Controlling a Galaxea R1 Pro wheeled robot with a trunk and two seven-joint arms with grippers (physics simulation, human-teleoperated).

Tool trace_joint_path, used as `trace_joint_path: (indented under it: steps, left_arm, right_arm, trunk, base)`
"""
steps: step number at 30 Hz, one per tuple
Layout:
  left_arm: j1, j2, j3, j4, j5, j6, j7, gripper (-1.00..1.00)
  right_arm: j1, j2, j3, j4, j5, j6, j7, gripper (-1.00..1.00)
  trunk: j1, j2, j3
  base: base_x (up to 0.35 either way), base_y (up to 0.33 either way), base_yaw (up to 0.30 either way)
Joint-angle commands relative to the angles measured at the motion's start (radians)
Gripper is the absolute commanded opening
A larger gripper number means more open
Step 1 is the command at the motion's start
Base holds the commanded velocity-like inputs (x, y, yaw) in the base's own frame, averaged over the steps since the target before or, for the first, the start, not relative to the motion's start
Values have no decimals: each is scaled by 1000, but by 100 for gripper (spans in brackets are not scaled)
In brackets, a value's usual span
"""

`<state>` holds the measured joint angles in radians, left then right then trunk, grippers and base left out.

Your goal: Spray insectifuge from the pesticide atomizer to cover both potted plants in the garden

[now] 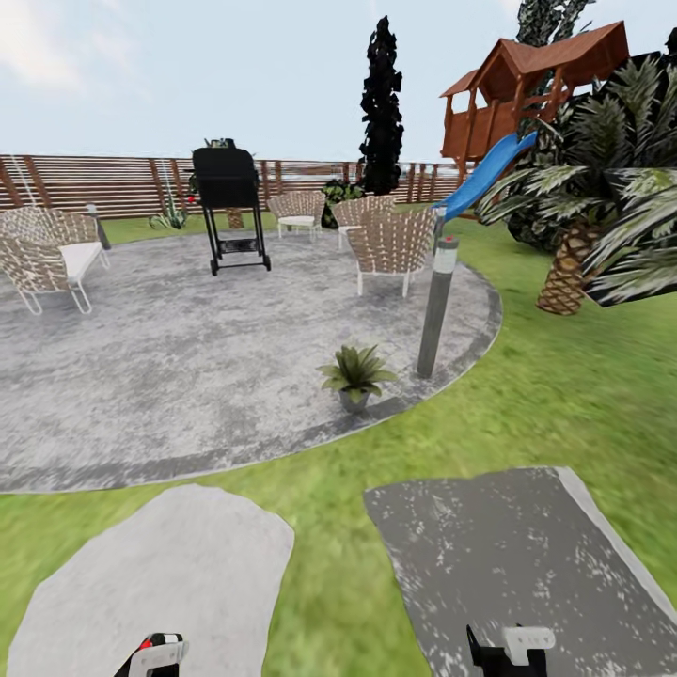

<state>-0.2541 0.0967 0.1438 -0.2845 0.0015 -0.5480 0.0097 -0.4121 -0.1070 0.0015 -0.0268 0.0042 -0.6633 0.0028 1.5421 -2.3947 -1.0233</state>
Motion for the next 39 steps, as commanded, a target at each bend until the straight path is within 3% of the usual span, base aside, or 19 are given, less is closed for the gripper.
trace_joint_path:
  steps: [1, 18, 32, 39]
  left_arm:
    - [-1, 0, 0, 1, 0, -3, 1, -100]
    - [-1, 0, 0, 1, 0, -3, 1, -100]
    - [-1, 1, 0, 1, 0, -4, 1, -100]
    - [-1, 1, 0, 1, 0, -4, 1, -100]
  right_arm:
    - [0, 0, 0, 1, 0, -3, 0, 100]
    - [0, 0, 0, 1, 1, -4, 0, 100]
    - [0, 1, 0, 1, 2, -4, 0, 100]
    - [0, 1, 0, 1, 0, -3, 0, 100]
  trunk:
    - [0, 0, -1]
    - [0, 0, -1]
    - [0, 0, -1]
    - [0, 0, -1]
  base:
    - [309, -142, 0]
    - [309, -142, 6]
    - [309, -141, 250]
    - [309, -136, 53]
